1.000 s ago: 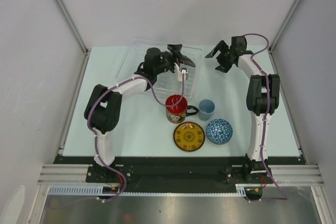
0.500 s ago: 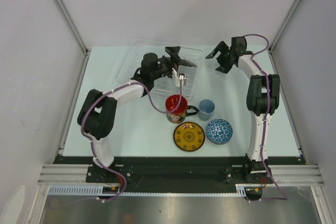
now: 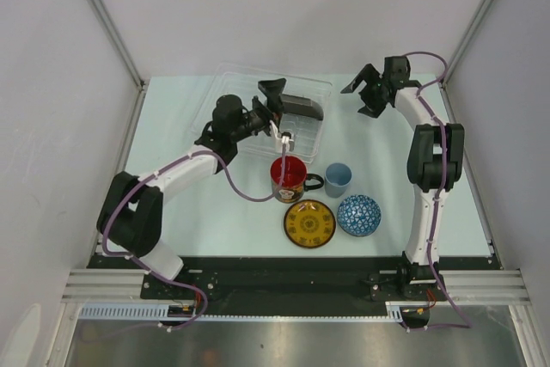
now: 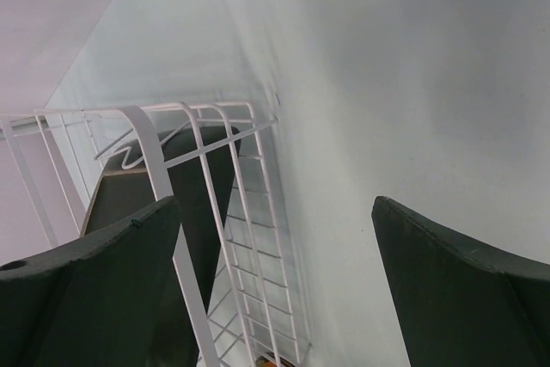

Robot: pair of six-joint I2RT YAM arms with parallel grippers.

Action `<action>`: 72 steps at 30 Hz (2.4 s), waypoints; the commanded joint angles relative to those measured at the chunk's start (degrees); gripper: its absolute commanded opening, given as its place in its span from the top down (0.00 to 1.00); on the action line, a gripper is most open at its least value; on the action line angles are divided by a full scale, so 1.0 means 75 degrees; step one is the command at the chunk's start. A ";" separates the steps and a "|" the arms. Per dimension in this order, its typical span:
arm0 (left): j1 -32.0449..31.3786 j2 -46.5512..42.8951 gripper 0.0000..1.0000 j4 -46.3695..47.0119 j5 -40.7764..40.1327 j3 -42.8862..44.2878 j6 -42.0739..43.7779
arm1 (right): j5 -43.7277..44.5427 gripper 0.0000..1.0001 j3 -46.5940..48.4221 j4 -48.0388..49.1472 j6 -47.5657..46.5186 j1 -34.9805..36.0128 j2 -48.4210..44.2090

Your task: Load the mixed dishes into the dish rack

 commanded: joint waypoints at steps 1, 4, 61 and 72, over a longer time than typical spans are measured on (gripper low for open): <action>-0.0124 0.0068 0.00 0.0039 0.0132 -0.0009 0.0284 | 0.0035 0.00 -0.0133 0.0060 -0.0089 -0.0020 -0.0535; -0.0125 0.0256 0.00 0.0028 0.0015 0.0366 0.0027 | 0.0082 0.00 -0.0145 0.0025 -0.0217 -0.0044 -0.0571; 0.3860 0.0536 0.08 -0.5106 -0.2715 0.2172 -1.0532 | 0.7805 0.11 -0.5993 -0.7099 0.3766 0.6765 -0.9723; 0.3860 0.1229 0.12 -0.4637 -0.2599 0.1915 -1.0591 | 0.7688 0.12 -0.6016 -0.8224 0.4586 0.6858 -0.9571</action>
